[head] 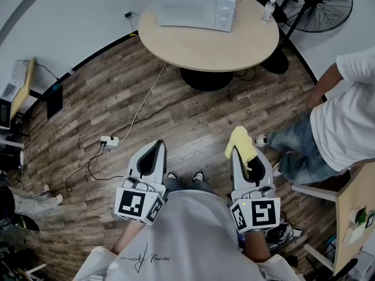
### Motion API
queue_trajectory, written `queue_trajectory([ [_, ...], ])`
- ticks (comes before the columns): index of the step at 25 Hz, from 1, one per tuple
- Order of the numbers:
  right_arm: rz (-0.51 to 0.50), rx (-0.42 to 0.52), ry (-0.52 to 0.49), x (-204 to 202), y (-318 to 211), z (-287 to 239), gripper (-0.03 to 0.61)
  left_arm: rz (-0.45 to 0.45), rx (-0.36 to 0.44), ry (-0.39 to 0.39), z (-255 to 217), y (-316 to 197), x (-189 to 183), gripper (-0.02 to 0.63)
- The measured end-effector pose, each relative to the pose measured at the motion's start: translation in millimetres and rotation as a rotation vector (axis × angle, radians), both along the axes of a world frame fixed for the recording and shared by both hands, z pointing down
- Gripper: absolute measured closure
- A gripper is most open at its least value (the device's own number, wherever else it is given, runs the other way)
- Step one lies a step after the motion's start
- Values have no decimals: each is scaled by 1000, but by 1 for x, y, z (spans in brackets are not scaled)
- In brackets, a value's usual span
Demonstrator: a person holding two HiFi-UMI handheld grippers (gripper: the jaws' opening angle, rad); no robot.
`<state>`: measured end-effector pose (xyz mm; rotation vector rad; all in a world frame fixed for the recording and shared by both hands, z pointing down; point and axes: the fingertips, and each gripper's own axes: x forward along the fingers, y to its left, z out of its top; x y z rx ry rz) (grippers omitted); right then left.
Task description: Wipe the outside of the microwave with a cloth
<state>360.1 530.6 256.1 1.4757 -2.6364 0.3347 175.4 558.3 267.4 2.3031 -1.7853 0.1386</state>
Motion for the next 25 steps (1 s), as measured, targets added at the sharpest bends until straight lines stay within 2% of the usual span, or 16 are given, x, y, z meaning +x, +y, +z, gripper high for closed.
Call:
queue_trajectory([
  [7,-8,-11,-8,2,-9,5,454,-8,-2,3,3,-10,1,623],
  [12,-30,-62,-88,-2,-17,7,451,-21,-15,2,5,-15,-5,623],
  [18,-56,-86,-76,-25,-35,13,446,-43,-40,21,14,-28,-27,623],
  [25,-62,-100,-48,-70,-83,17,445,-41,-36,60,24,-76,-71,623],
])
